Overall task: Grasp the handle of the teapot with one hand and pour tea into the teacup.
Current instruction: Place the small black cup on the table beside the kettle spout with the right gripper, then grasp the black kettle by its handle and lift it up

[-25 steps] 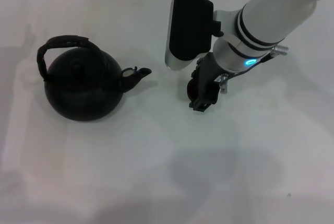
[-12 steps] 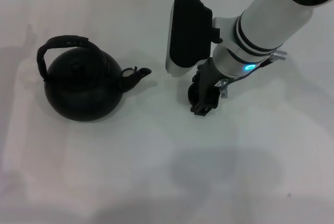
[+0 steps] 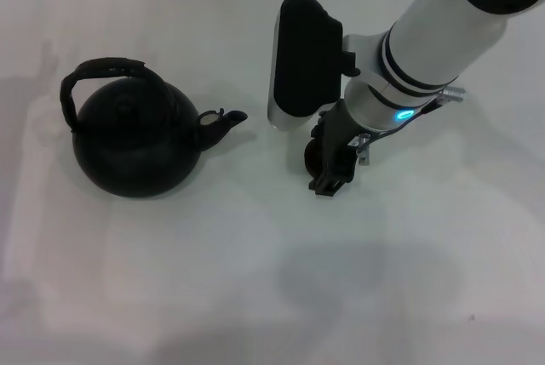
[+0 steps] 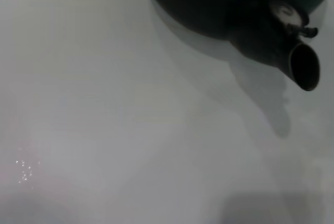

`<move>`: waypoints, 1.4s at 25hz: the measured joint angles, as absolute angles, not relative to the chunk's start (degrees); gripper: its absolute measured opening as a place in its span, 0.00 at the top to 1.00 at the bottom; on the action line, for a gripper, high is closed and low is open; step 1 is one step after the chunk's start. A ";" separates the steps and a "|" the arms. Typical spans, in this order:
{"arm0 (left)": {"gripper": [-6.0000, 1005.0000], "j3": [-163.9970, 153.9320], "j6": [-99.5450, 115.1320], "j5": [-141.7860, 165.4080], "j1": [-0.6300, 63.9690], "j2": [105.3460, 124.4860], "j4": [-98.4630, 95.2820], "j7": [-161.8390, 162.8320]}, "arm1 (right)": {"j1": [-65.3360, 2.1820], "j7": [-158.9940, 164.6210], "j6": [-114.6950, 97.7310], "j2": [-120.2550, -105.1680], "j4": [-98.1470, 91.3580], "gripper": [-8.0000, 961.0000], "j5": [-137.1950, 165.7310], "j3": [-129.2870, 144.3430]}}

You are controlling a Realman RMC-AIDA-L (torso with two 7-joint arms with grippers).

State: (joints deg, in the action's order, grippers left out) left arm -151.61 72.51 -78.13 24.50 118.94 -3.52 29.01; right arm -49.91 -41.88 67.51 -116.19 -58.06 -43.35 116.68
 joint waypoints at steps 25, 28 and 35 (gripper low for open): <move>0.13 -151.61 72.51 -78.13 24.08 118.86 -3.25 29.01 | -43.19 -50.76 68.61 -115.84 -64.97 0.12 -49.24 102.13; 0.13 -151.61 72.51 -78.16 24.09 118.84 -3.10 28.99 | -41.93 -52.91 68.90 -115.83 -64.84 0.12 -50.12 98.25; 0.13 -151.61 72.50 -78.28 24.41 118.82 -3.13 28.62 | -37.60 -58.45 63.42 -115.72 -62.51 0.13 -55.67 86.05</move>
